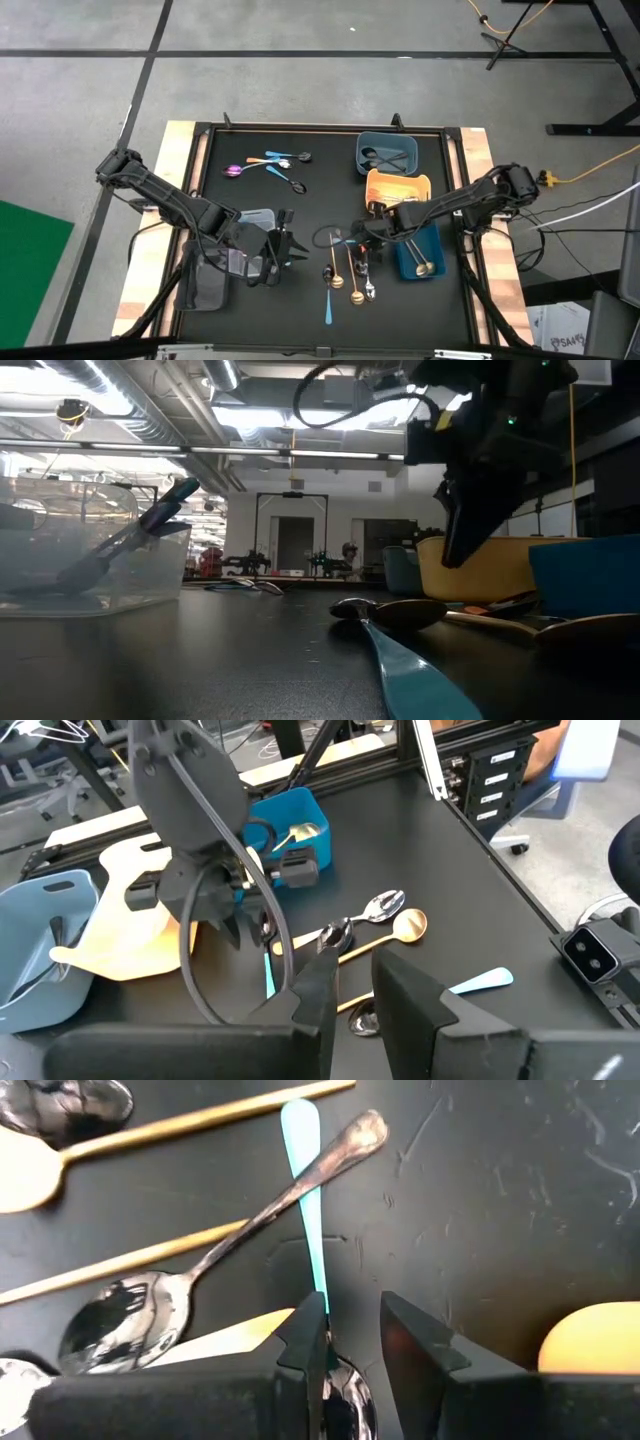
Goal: Sort silverware by color (type)
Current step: Put the light blue spoon into the black bin
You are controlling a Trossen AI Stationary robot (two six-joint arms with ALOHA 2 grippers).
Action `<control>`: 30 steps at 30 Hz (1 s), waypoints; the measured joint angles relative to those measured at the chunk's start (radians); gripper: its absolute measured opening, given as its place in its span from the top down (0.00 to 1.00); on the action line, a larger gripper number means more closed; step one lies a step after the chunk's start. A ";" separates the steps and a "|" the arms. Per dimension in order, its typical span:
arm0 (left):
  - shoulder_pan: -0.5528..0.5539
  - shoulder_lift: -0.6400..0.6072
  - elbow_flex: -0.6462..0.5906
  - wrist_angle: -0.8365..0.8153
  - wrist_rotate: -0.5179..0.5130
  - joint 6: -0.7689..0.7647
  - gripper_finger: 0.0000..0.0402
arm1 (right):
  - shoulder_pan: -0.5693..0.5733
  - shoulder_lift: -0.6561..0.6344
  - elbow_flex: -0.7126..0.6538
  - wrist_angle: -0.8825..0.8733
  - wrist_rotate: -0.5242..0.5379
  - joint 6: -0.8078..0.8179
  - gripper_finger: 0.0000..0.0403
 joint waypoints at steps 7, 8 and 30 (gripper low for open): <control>0.000 0.000 0.000 -0.002 0.000 0.000 0.85 | 0.000 0.053 0.000 0.000 0.000 0.000 0.79; 0.000 0.000 0.000 -0.002 0.000 0.000 0.85 | 0.000 0.061 0.000 0.001 0.000 0.000 0.79; 0.000 0.000 0.000 -0.004 0.000 0.000 0.85 | 0.002 0.106 0.000 0.014 -0.001 0.000 0.79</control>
